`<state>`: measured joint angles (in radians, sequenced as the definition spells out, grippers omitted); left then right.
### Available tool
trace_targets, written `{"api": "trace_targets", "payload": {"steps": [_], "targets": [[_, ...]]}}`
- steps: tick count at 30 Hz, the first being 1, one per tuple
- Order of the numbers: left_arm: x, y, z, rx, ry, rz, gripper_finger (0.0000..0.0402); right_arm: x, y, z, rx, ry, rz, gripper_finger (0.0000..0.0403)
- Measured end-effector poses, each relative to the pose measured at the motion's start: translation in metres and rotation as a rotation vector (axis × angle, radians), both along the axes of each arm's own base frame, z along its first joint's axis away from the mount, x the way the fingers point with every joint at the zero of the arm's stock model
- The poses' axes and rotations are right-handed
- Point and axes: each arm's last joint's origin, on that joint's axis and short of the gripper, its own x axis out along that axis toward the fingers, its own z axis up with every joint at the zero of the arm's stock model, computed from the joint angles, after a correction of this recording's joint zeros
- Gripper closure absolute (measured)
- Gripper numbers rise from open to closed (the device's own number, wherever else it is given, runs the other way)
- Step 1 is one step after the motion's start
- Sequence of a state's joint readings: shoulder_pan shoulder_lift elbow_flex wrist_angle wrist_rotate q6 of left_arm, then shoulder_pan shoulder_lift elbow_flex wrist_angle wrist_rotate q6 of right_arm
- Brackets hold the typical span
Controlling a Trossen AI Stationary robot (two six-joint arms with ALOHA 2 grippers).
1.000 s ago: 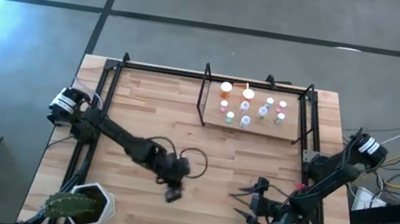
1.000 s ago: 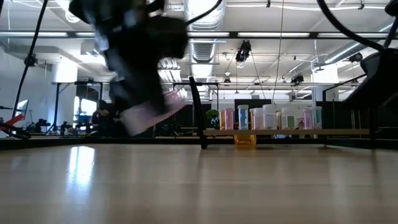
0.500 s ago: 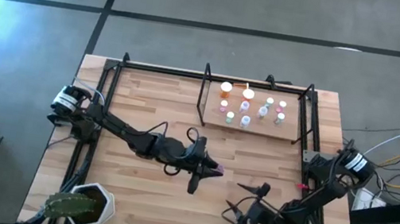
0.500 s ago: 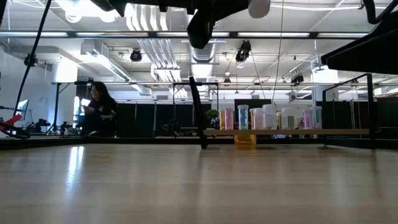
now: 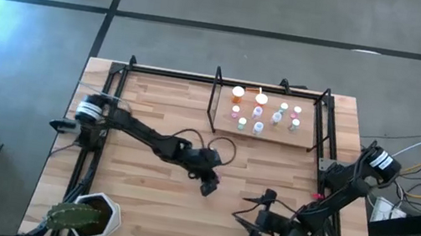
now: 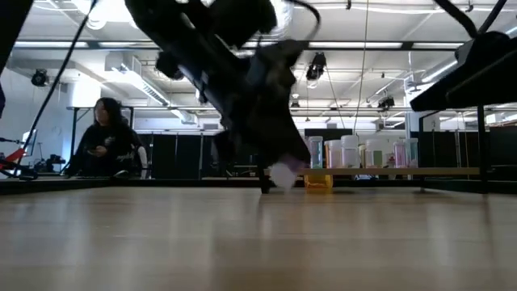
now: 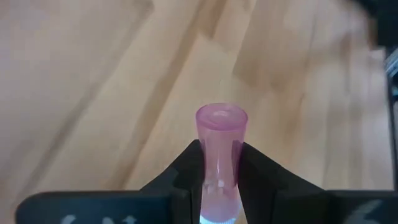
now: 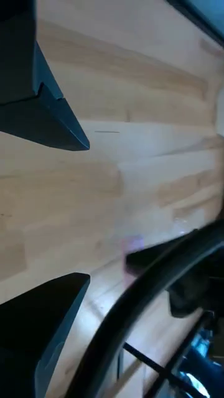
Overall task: Pick and place medicine bottles onto shelf by color
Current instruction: Put the pink pill bottle on the shelf
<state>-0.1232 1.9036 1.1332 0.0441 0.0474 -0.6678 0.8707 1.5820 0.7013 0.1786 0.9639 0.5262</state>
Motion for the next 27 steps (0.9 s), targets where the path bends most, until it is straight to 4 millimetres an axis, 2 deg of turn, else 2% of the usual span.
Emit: {"api": "trace_targets", "payload": {"steps": [3, 9, 16, 20, 23, 27], "targets": [[0.017, 0.0, -0.017, -0.07, 0.062, -0.056, 0.0343, 0.003, -0.003, -0.003, 0.02, 0.042, 0.021, 0.0074], [0.048, -0.004, -0.027, -0.139, 0.06, -0.133, 0.033, 0.002, -0.005, -0.008, 0.036, 0.14, 0.075, 0.0074], [0.056, -0.001, -0.025, -0.116, 0.052, -0.169, 0.0252, 0.002, -0.013, -0.015, 0.055, 0.288, 0.137, 0.0074], [0.053, 0.002, -0.018, -0.15, 0.067, -0.23, 0.0207, 0.012, -0.022, -0.015, 0.07, 0.325, 0.135, 0.0074], [0.042, 0.003, 0.0, -0.147, 0.091, -0.28, 0.0192, 0.023, -0.03, -0.012, 0.082, 0.325, 0.102, 0.0074], [0.011, -0.009, 0.025, 0.055, 0.165, -0.21, 0.019, 0.042, -0.038, -0.003, 0.097, 0.318, 0.094, 0.0074]]}}
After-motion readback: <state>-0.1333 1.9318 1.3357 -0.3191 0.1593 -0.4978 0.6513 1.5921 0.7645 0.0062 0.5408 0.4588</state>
